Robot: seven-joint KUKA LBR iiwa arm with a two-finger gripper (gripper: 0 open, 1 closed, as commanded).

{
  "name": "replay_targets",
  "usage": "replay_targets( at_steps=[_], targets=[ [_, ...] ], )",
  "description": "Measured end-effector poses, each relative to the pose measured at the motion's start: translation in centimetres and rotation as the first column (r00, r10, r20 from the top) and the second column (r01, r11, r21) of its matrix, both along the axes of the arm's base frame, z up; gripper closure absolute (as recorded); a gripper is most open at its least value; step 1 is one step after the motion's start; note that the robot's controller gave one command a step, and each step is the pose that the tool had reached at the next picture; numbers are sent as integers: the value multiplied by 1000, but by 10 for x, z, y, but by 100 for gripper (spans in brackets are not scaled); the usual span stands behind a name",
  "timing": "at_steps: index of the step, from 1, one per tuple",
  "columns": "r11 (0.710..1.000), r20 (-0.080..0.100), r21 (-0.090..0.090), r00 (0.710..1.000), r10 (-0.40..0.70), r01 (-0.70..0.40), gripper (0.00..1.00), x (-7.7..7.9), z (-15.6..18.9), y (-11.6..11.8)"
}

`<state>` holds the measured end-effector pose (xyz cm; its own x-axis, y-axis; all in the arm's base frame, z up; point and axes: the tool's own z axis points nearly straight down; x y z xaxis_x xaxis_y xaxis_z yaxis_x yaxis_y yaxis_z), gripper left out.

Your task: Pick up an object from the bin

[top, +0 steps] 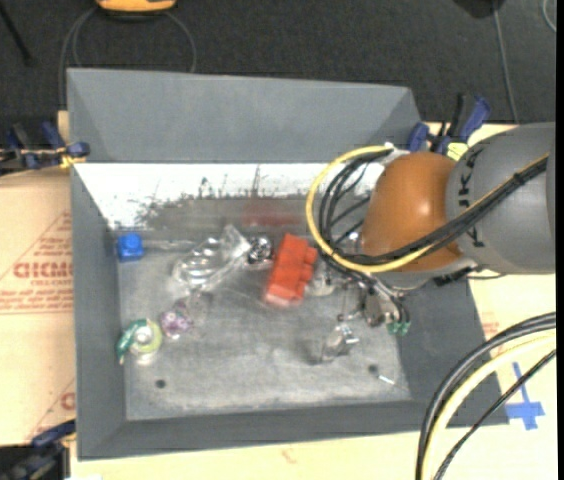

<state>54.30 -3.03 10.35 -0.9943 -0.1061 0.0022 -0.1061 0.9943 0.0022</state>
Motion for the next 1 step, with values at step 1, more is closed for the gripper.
replay_targets(
  at_steps=[1],
  targets=[
    [1000, 6, -3, 1000, -1, 1, 100, 1, 4, -3]
  ],
)
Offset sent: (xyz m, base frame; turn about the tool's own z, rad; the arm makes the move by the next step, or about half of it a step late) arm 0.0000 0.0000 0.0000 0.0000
